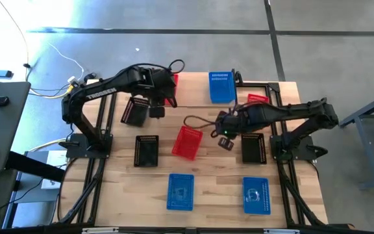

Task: Stack baskets on shelf by color
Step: Put the bottom right black bin on the shelf

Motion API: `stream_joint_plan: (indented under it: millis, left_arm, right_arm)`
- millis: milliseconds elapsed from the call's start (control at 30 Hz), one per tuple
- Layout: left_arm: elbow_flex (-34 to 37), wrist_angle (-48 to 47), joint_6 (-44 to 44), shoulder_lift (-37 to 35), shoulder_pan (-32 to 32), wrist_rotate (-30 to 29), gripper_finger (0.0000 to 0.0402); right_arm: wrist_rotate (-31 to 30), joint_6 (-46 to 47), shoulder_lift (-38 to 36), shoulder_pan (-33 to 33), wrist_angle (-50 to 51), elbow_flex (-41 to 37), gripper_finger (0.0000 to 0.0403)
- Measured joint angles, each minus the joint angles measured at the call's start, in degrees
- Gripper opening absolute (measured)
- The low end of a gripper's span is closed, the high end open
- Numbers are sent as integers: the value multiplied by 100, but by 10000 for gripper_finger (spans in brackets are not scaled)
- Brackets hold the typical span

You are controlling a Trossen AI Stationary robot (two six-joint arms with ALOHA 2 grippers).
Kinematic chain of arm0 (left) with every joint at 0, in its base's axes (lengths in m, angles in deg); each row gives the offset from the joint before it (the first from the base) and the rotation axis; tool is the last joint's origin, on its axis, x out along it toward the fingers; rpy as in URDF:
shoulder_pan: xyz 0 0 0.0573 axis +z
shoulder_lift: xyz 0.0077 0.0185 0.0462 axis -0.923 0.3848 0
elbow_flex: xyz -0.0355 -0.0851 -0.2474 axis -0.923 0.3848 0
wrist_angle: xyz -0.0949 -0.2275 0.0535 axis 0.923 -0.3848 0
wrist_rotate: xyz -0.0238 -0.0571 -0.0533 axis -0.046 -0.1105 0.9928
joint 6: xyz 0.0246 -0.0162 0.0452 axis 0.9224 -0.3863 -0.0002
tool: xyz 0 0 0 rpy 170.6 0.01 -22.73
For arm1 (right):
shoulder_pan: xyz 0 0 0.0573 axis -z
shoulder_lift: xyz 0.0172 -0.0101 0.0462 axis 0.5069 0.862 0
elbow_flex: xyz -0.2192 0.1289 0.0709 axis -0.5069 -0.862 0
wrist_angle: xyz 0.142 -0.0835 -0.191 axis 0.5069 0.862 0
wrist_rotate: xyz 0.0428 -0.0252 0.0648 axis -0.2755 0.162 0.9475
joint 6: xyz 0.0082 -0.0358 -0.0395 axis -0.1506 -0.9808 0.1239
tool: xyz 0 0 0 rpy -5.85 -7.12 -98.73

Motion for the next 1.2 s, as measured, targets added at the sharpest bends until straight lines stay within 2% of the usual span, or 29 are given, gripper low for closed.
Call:
stream_joint_plan:
  millis: [367, 500, 600, 733, 1000, 1200]
  left_arm:
    - [-155, -20, -514, -160, -504, 22, 108]
    - [-155, -42, -768, -299, -626, 410, 108]
    - [-155, -42, -1004, -387, -712, 735, 108]
    - [-155, -40, -1250, -430, -858, 767, 108]
    - [-155, -40, -1339, -428, -1032, 763, 108]
    - [-155, -55, -1659, -428, -1165, 830, 108]
  right_arm:
    - [137, -150, 0, -754, 1096, -4, 65]
    - [136, -112, -130, -1068, 1360, -86, 54]
    - [271, 191, -535, -1257, 1204, -578, 48]
    - [447, 719, -1138, -1512, 861, -1247, 46]
    - [989, 812, -2141, -1854, 72, -2187, 46]
    - [1397, 967, -2526, -1915, -421, -2930, 46]
